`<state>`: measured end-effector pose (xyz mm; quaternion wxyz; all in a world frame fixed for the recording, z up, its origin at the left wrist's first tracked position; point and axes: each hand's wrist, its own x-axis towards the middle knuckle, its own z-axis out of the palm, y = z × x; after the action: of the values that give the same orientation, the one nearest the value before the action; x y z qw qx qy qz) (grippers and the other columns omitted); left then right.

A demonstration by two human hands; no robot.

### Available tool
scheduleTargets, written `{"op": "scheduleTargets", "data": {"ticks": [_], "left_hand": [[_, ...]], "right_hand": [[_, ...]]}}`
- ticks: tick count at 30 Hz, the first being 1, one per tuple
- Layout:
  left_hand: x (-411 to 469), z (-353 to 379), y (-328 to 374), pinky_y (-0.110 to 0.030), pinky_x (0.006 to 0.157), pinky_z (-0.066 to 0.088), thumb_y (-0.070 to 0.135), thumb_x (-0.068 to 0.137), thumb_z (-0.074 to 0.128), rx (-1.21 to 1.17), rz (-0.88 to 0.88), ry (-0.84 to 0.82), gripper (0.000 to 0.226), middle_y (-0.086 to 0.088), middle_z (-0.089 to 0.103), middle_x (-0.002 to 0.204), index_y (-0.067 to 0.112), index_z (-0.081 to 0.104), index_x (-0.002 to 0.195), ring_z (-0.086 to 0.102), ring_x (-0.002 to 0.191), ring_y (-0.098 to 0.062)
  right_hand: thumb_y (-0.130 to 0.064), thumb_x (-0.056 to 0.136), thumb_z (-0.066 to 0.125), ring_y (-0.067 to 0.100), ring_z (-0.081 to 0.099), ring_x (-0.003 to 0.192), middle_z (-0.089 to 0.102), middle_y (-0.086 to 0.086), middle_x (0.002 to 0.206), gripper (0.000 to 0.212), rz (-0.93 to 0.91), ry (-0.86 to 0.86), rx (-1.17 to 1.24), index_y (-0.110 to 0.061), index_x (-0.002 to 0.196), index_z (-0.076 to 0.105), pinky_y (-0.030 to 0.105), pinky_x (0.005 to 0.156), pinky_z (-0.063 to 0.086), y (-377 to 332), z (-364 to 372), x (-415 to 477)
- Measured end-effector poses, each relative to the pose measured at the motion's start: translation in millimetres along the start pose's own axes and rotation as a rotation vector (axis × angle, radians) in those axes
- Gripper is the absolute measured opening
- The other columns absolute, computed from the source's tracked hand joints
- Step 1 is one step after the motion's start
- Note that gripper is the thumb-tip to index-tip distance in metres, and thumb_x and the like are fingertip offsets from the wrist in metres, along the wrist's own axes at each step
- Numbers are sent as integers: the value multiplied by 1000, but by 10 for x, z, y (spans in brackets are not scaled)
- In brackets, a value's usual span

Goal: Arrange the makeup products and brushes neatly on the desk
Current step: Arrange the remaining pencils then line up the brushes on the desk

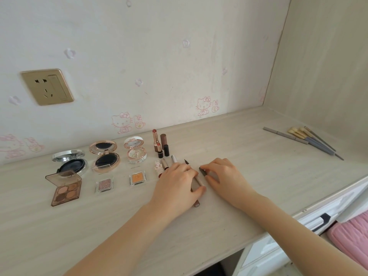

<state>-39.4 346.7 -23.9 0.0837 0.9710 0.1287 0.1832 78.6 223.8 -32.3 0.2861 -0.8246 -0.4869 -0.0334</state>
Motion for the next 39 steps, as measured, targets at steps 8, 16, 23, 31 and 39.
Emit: {"op": "scheduleTargets", "data": {"ticks": [8,16,23,31,39], "left_hand": [[-7,-27,-35,-27,98,38,49,84,53,7,-40,13,42,11,58,116,23,61,117,44,117,-11],[38,-84,-30,-25,93,41,43,87,53,-21,-32,40,34,12,57,116,22,64,112,43,117,-9],[321,3,178,-29,89,45,27,91,49,-77,25,8,29,12,58,121,21,61,117,40,122,-7],[1069,297,703,-40,86,48,16,90,46,-39,197,-118,32,1,60,119,16,60,119,44,120,-19],[1731,819,1148,-41,97,43,13,91,45,-258,187,-160,34,-3,55,128,15,58,123,45,121,-22]], "right_hand": [[-9,91,56,24,52,101,64,4,107,29,-73,-12,61,-16,116,67,29,88,42,-115,104,100],[-11,92,54,18,55,108,67,1,111,30,-41,6,65,-14,120,64,14,89,36,17,31,46],[-17,94,54,17,54,116,65,1,117,32,78,39,-1,-16,124,61,24,95,41,392,-294,-73],[-25,95,50,23,55,112,58,4,124,34,255,32,-227,-21,128,56,39,96,47,1099,-878,-168],[-23,93,52,28,54,115,60,8,124,33,346,148,-363,-18,125,60,40,89,50,1770,-1236,-134]]}}
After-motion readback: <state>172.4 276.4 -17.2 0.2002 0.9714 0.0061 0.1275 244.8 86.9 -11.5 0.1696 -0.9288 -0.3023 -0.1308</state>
